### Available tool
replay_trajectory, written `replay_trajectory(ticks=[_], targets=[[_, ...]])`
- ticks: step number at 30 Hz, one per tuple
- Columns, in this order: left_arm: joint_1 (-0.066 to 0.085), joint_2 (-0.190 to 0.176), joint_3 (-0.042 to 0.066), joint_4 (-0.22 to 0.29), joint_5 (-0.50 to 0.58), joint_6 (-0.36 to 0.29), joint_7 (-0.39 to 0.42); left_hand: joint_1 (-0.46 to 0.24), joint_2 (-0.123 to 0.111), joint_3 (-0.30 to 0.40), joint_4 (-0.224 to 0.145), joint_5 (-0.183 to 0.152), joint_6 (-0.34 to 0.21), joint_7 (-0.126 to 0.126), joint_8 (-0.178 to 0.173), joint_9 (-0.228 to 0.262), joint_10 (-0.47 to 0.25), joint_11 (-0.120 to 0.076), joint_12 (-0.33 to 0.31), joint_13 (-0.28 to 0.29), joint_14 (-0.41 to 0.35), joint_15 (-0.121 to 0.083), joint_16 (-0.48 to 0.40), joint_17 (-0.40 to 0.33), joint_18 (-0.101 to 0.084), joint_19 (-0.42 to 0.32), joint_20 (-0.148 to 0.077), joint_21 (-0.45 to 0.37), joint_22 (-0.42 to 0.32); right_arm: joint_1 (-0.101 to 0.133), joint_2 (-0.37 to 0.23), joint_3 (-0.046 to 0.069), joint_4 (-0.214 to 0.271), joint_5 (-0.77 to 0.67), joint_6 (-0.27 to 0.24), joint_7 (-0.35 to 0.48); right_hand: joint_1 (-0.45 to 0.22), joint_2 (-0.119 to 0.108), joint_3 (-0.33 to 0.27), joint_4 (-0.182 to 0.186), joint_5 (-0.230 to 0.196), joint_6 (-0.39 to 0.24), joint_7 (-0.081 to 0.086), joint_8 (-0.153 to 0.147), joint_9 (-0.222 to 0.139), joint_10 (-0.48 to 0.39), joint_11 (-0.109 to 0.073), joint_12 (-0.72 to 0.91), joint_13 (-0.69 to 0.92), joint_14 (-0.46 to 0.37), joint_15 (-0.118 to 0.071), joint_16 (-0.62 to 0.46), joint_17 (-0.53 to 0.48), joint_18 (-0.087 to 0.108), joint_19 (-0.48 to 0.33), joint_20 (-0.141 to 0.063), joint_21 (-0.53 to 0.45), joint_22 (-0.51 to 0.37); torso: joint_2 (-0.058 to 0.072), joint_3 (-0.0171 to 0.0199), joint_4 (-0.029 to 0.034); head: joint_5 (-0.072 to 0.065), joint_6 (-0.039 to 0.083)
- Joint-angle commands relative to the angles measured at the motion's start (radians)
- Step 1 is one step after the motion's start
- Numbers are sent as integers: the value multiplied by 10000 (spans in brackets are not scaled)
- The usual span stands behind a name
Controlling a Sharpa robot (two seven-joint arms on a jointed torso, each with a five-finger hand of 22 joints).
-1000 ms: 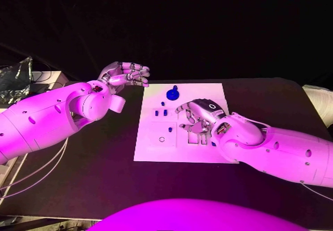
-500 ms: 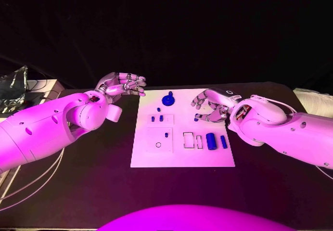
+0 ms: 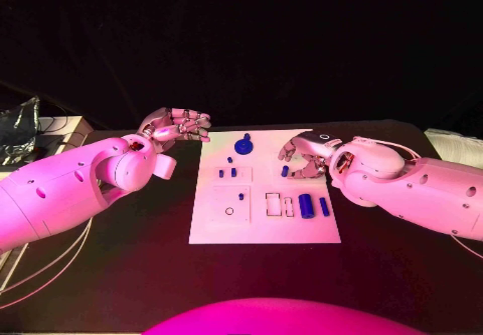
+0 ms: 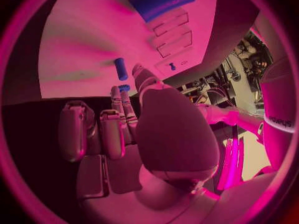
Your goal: Assemble the parts on the task board
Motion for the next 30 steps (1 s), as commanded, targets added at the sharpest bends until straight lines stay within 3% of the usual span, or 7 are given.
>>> replay_trajectory(ticks=[1,5,11,17,24,28,30], targets=[[-8,18,9,25,74,117,111,58,4,-57,8,8,-3,63,-25,-9,16,38,-69,0,-18,57,-57,13,33,63,31,-46,-13,-26,180,-16,-224,-453,334,-108,112,4,43,78,-59,4,-35,-10,-18,163,-15,76,-36,554,50,-20,256,116,499,48,-24,1769,-2,-8,10,-12,-12],[-8,16,9,27,74,114,107,58,4,-57,8,8,-3,63,-25,-9,16,38,-69,0,-18,57,-57,13,33,63,31,-46,-13,-81,387,-47,-499,-473,387,-141,178,59,138,148,-39,94,-19,27,-23,288,-38,101,-102,557,32,-16,259,117,503,31,-28,1768,9,-11,23,3,-16],[-9,-6,10,35,75,92,96,58,4,-57,8,8,-3,63,-25,-9,16,38,-69,0,-18,57,-57,13,33,63,31,-46,-13,-165,556,-69,-701,-456,380,-171,231,164,483,343,-36,214,57,56,-66,591,-84,118,-249,555,-14,-18,244,114,512,-4,-25,1771,3,0,-13,47,-47],[-9,-11,10,49,75,99,90,61,19,-62,22,8,1,64,-24,-11,21,38,-73,2,-15,58,-67,23,34,69,32,-59,-23,-195,624,-80,-771,-468,449,-261,278,10,1489,610,-244,567,170,172,-114,1353,-153,-61,-469,556,-80,-20,228,106,530,-81,-5,1785,-11,-2,-15,61,-90],[-9,-6,10,50,75,94,93,67,32,-59,27,9,4,63,-22,-12,23,38,-74,3,-12,57,-71,28,35,73,33,-64,-27,-216,660,-91,-789,-480,464,-324,185,-152,2107,627,-252,769,199,250,-115,1727,-154,-294,-559,560,-78,-8,241,97,544,-84,31,1803,-15,4,-12,60,-102],[-9,-7,10,49,77,85,89,73,44,-57,32,9,6,62,-21,-12,23,37,-77,4,-11,57,-77,33,36,76,33,-70,-32,-230,655,-93,-765,-504,220,-382,202,-45,2643,507,-227,1069,130,425,-46,2135,-238,-376,-546,564,-149,2,254,86,563,-130,106,1834,-10,7,-11,63,-107],[-9,-6,10,47,78,81,88,73,44,-57,32,9,6,62,-21,-12,23,37,-77,4,-11,57,-77,33,36,76,33,-70,-32,-239,646,-94,-739,-480,40,-419,224,104,3032,372,-525,1216,76,530,15,2394,-304,-428,-509,564,-211,1,250,79,574,-183,149,1852,-10,2,-11,55,-113]])
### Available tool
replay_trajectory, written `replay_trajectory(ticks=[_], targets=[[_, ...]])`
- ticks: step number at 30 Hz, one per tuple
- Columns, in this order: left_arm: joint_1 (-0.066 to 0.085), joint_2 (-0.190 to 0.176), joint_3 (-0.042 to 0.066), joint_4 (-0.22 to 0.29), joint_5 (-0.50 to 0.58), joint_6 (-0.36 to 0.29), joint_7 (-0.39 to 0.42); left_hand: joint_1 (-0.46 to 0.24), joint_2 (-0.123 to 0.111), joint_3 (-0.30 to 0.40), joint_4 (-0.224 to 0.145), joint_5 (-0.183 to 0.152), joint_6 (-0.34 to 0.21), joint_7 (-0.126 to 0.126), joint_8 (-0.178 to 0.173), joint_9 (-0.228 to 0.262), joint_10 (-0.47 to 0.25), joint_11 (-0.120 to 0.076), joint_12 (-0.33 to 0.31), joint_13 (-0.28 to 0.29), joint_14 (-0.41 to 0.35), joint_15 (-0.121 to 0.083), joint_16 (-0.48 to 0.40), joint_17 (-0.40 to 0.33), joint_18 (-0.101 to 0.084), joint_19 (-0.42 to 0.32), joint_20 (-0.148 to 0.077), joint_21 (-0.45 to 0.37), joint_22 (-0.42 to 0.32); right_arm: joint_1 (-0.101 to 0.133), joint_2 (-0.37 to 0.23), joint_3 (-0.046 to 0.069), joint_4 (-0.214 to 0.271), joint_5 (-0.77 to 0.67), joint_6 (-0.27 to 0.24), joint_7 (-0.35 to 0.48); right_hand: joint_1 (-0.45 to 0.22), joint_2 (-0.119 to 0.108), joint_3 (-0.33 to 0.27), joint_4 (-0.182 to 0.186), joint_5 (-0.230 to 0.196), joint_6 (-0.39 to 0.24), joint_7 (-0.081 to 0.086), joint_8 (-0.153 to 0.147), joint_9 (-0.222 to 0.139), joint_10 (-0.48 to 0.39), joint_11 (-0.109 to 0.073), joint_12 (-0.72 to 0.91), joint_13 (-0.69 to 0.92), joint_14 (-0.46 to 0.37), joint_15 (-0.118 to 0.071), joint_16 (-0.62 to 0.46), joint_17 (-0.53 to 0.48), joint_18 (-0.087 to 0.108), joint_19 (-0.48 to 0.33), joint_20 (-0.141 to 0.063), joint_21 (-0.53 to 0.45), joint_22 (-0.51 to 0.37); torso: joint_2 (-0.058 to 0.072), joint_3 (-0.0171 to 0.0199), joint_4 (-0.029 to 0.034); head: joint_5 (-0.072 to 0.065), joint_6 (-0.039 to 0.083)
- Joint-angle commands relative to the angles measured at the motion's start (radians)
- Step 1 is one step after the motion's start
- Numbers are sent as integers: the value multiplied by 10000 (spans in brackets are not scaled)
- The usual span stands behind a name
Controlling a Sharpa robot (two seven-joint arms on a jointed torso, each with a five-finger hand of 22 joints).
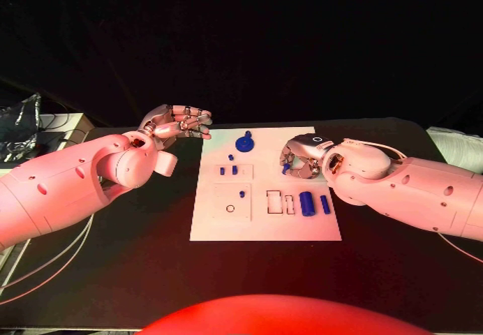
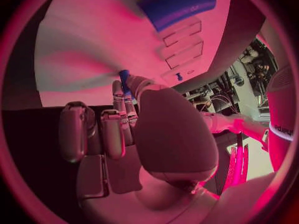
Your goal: Assemble the parts on the task board
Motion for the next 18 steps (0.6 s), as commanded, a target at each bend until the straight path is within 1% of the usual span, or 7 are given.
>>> replay_trajectory(ticks=[1,8,9,10,11,12,18], targets=[[-5,12,8,24,62,81,90,73,44,-30,5,9,6,62,-22,-14,23,38,-29,4,-11,57,-42,9,35,40,-4,-31,-8,-20,-8,-3,48,-101,-293,-141,47,162,430,-160,-286,150,-45,116,73,277,-77,-94,47,543,-115,0,251,79,575,-80,73,1858,4,-4,2,-8,-7],[-5,16,8,15,63,79,76,73,44,-30,5,9,6,62,-22,-14,23,38,-29,4,-11,57,-42,9,35,40,-4,-31,-8,-38,-31,-3,102,498,-534,-353,-170,374,940,-717,-155,609,-240,566,449,992,-301,-132,294,560,-298,14,282,25,638,-242,371,1968,6,-5,0,-12,-36],[-5,17,8,14,63,78,75,73,44,-30,5,9,6,62,-22,-14,23,38,-29,4,-11,57,-42,9,35,40,-4,-31,-8,-38,-33,-3,104,527,-553,-374,-181,383,962,-755,-128,613,-243,586,473,1014,-307,-143,306,560,-303,13,280,23,641,-249,381,1972,2,-6,0,-11,-42],[-5,17,8,12,63,76,73,73,44,-30,5,9,6,62,-22,-14,23,38,-29,4,-11,57,-42,9,35,40,-4,-31,-8,-39,-40,-3,108,576,-614,-426,-198,411,1035,-869,-7,615,-248,635,537,1070,-314,-171,336,564,-320,18,292,14,651,-266,430,1990,2,-6,0,-11,-42],[-5,17,8,10,63,74,70,73,44,-30,5,9,6,62,-22,-14,23,38,-29,4,-11,57,-42,9,35,40,-4,-31,-8,-41,-48,-3,115,589,-684,-477,-243,431,1185,-1064,247,573,-238,692,637,1138,-315,-232,384,563,-327,13,278,5,660,-285,472,2009,0,-8,-1,-10,-49],[-5,17,8,9,63,72,68,73,44,-30,5,9,6,62,-22,-14,23,38,-29,4,-11,57,-42,9,35,40,-4,-31,-8,-44,-58,-3,127,579,-761,-529,-270,435,1263,-1153,291,553,-235,716,681,1157,-321,-265,405,564,-325,14,282,0,664,-289,495,2019,0,-8,-1,-10,-49],[-5,18,8,-13,63,68,57,74,58,-34,19,9,10,63,-20,-16,25,38,-34,6,-7,57,-51,19,36,48,-3,-42,-17,-54,-161,2,259,561,-1213,-743,-494,451,1544,-1409,177,504,-241,820,859,1259,-329,-377,499,563,-329,7,263,-10,674,-296,546,2045,-6,-11,-1,-20,-36]])
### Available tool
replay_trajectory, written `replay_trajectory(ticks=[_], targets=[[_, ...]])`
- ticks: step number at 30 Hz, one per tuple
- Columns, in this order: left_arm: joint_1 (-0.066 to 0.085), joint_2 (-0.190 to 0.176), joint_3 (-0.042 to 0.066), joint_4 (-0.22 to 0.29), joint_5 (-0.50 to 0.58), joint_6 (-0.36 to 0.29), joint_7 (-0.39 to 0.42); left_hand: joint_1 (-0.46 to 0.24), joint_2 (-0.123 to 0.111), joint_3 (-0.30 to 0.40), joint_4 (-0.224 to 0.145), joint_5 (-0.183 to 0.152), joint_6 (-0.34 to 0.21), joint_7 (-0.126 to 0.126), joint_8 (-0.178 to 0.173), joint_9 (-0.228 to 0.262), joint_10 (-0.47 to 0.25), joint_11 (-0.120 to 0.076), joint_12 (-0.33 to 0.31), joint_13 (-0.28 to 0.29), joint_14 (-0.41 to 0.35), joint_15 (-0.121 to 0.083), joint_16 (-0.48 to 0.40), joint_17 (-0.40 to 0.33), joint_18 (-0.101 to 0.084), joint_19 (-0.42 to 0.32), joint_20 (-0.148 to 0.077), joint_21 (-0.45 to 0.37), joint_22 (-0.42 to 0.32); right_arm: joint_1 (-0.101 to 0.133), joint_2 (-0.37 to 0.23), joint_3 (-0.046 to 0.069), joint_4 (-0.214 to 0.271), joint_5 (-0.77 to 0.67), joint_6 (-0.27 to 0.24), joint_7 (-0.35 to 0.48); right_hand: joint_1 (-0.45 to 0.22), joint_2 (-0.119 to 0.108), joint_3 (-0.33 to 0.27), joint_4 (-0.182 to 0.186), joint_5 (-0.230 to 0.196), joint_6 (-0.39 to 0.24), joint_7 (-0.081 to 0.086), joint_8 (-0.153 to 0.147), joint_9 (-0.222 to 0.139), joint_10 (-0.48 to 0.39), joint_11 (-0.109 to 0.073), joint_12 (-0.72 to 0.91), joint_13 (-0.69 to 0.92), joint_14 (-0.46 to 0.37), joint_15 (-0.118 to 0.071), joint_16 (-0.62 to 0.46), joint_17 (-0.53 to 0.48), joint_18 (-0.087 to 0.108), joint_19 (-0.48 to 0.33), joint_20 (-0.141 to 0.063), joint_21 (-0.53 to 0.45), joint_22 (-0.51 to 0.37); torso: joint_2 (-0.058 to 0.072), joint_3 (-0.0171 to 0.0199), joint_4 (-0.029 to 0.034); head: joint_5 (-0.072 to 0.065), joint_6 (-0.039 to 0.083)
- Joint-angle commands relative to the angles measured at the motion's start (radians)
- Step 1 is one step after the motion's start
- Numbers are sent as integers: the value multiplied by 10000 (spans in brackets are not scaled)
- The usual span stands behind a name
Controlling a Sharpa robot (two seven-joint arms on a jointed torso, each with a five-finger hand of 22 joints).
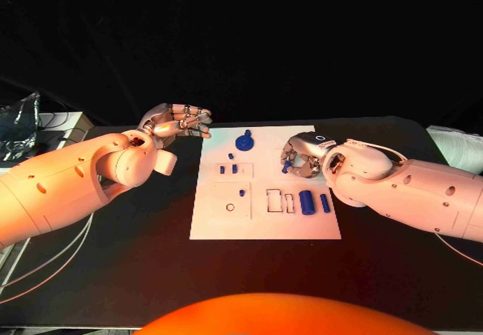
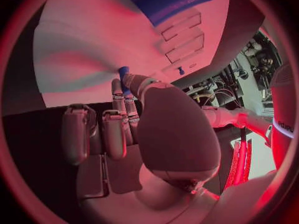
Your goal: Assemble the parts on the task board
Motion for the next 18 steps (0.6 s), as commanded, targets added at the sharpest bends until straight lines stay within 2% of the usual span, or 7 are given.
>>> replay_trajectory(ticks=[1,4,10,15,18], targets=[[-4,15,10,-6,58,72,63,74,58,-35,19,9,10,63,-20,-9,26,38,-34,6,-7,57,-52,9,36,48,-3,-42,-8,15,-94,28,129,138,-654,-351,-200,129,374,-369,-51,-57,5,82,534,454,-418,-50,68,583,-68,7,263,-11,672,-79,50,2037,-12,-7,-1,-8,21],[-4,17,10,-34,58,71,58,74,58,-35,19,9,10,63,-20,-9,26,38,-34,6,-7,57,-52,9,36,48,-3,-42,-8,24,-243,70,393,300,-728,-401,-383,109,547,-544,-82,-89,0,156,664,510,-424,-136,135,581,-74,0,245,-11,673,-85,54,2046,-17,-8,0,1,21],[-5,29,10,-112,66,70,47,74,58,-35,19,9,10,63,-20,-9,26,38,-34,6,-7,57,-52,9,36,48,-3,-42,-8,176,-671,213,1407,468,-710,-509,-465,100,622,-634,-103,-96,-6,196,729,540,-429,-177,167,583,-77,2,250,-24,686,-87,120,2069,-19,-7,-13,40,37],[-5,63,9,-168,73,70,46,74,58,-35,19,9,10,63,-20,-9,26,38,-34,6,-7,57,-52,9,36,48,-3,-42,-8,231,-672,245,2080,167,-649,-519,-486,95,637,-657,-106,-97,-7,206,745,548,-430,-187,175,588,-78,12,275,-27,689,-88,141,2076,-3,-8,-33,94,57],[-6,105,9,-206,83,82,42,74,58,-35,19,9,10,63,-20,-9,26,38,-34,6,-7,57,-52,9,36,48,-3,-42,-8,225,-474,201,2356,-230,-577,-524,-507,90,652,-681,-110,-99,-9,216,762,556,-432,-198,184,588,-79,11,272,-27,689,-89,140,2077,5,-2,-23,105,60]])
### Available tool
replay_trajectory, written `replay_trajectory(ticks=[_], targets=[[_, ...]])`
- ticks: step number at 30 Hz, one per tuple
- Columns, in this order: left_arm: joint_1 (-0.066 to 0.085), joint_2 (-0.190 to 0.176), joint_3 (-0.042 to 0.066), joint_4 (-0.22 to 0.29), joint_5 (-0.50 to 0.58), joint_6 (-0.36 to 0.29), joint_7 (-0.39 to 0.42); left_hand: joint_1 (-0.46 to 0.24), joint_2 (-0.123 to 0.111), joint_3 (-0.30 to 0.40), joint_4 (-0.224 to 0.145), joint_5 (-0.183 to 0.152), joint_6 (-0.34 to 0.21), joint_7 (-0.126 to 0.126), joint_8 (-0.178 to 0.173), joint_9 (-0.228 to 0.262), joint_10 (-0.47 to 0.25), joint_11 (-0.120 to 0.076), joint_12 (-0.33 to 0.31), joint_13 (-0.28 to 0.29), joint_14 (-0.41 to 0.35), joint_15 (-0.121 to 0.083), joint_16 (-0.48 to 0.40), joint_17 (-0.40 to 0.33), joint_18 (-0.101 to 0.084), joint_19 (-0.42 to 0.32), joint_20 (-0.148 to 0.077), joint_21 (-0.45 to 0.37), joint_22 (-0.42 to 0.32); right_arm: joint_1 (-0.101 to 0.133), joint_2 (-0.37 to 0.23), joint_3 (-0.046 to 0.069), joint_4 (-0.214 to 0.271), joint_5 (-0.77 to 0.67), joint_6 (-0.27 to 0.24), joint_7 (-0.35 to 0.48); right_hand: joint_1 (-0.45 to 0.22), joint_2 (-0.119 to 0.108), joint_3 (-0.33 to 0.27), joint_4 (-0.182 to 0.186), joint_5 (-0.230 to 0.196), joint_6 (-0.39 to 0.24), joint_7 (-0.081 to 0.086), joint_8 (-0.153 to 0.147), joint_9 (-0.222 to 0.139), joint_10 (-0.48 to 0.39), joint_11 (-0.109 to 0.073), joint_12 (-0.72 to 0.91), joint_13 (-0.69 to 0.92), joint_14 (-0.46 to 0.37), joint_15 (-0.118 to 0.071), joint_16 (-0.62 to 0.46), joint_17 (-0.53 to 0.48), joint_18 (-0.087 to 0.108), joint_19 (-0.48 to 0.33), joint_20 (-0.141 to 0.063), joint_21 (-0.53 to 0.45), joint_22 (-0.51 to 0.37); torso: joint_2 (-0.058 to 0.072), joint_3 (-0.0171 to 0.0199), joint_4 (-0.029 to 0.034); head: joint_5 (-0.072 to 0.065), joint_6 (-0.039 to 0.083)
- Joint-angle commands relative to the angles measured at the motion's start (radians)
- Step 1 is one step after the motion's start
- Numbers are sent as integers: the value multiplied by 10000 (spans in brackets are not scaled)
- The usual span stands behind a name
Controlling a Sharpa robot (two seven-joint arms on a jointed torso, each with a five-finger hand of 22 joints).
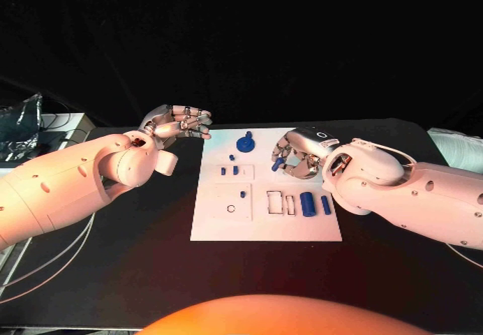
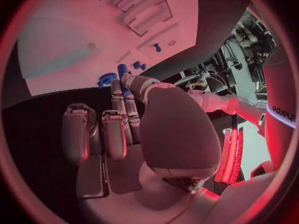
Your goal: Assemble the parts on the task board
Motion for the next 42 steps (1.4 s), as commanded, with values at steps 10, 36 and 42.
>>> replay_trajectory(ticks=[10,36,42], targets=[[-5,162,7,-73,86,106,34,74,58,-35,19,9,10,63,-20,-10,25,38,-34,6,-7,57,-52,11,35,49,-2,-42,-9,-299,1229,-258,262,-1654,80,-31,-82,15,70,-39,-18,-45,38,107,774,543,-451,-18,-3,581,-82,-2,230,-21,684,-91,27,2072,12,-8,30,173,-53],[-3,203,6,-54,87,124,20,103,68,-41,25,8,16,60,-18,-14,31,35,-41,9,0,54,-70,31,38,66,-4,-61,-25,-789,2250,-521,-238,-2241,790,32,-124,11,114,-100,-14,-65,38,119,809,543,-452,-54,11,578,-84,-8,216,-13,675,-93,-21,2061,28,6,25,368,-232],[-3,178,6,-37,87,114,25,103,68,-41,25,8,16,60,-18,-14,31,35,-41,9,0,54,-70,31,38,66,-4,-61,-25,-842,2268,-556,-282,-2329,956,8,-136,13,124,-114,-18,-70,39,122,817,545,-451,-62,16,578,-84,-9,216,-12,674,-94,-24,2061,24,0,26,390,-266]])
